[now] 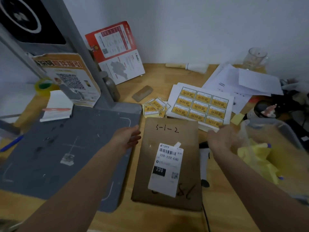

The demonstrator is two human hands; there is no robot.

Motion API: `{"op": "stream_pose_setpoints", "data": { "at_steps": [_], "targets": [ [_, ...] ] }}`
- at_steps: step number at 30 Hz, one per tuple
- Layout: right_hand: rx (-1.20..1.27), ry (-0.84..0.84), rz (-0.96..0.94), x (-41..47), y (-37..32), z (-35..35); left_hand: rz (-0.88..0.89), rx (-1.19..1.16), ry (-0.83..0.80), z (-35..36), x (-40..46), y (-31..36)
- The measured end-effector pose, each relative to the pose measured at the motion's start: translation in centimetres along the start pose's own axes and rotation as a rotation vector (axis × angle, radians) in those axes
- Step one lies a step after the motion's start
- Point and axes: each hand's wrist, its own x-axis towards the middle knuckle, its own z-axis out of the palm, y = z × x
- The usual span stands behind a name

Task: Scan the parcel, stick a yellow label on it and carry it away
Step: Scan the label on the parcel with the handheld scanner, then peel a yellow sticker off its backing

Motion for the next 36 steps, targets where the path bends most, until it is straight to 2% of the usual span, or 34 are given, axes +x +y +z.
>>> {"op": "stream_pose_setpoints", "data": {
  "at_steps": [3, 7, 15, 21, 26, 31, 33, 36],
  "targets": [
    [-0.019, -0.086, -0.284, 0.3, -4.6, 1.0, -0.011, 0.002, -0.039, 0.7, 2.0, 1.9],
    [-0.184, -0.304, -0.492, 0.1, -9.9, 4.1, -0.044, 0.048, -0.079, 0.8, 4.9, 3.7],
    [-0.499, -0.727, -0.576, 3.1, -15.4, 14.1, -0.091, 0.071, -0.082, -0.2, 9.9, 5.3],
    [-0.854, -0.833, -0.607, 5.8, -14.5, 20.0, -0.133, 0.077, -0.100, -1.0, 11.6, 5.0],
    [-0.888, -0.851, -0.591, 5.6, -15.1, 20.1, -0.161, 0.084, -0.119, -1.3, 12.3, 4.8],
    [-0.773, -0.857, -0.624, 4.3, -15.9, 18.3, -0.157, 0.089, -0.163, -0.5, 12.0, 5.5],
    [-0.692, -0.713, -0.667, 3.6, -16.0, 16.9, -0.130, 0.123, -0.197, -0.2, 11.5, 5.7],
    [-0.371, -0.379, -0.723, 1.9, -15.8, 14.2, -0.042, 0.180, -0.272, 0.5, 9.9, 6.3]
  ]
}}
